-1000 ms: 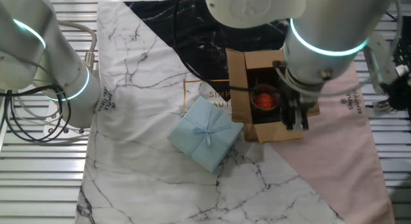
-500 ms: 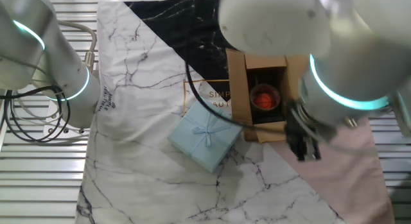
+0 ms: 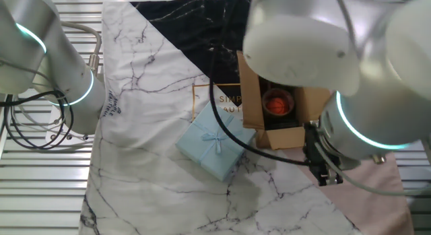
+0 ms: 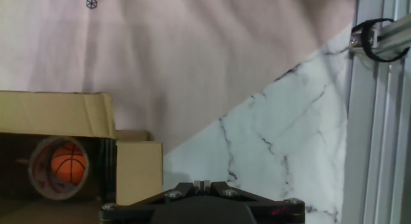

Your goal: Cover the box

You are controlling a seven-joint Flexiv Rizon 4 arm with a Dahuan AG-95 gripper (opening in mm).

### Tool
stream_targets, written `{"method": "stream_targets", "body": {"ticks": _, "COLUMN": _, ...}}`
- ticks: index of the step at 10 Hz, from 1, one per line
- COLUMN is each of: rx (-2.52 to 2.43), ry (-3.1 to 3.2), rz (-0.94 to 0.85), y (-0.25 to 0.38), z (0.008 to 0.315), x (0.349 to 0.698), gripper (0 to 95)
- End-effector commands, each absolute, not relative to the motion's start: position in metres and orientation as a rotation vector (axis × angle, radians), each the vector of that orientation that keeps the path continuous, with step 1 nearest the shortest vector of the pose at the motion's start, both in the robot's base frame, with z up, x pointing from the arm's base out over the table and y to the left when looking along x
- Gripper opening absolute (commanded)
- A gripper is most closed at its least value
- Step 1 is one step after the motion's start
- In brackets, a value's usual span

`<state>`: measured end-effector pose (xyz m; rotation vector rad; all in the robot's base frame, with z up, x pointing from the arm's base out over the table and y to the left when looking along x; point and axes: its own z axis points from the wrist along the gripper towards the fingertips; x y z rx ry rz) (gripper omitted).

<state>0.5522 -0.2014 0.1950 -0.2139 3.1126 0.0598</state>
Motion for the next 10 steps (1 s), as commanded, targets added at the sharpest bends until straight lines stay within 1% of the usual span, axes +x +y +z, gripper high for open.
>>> {"method": "stream_targets", "body": {"ticks": 1, "rx": -0.212, "ry": 3.1, "rz": 0.063, "y": -0.202, "z": 0.189, "x": 0.549, "gripper": 0.0}}
{"method": "stream_targets", "body": {"ticks": 10, "rx": -0.202, "ry": 3.08, "rz": 0.072, "y": -0.196, "z": 0.152, "x": 0.541, "gripper": 0.0}}
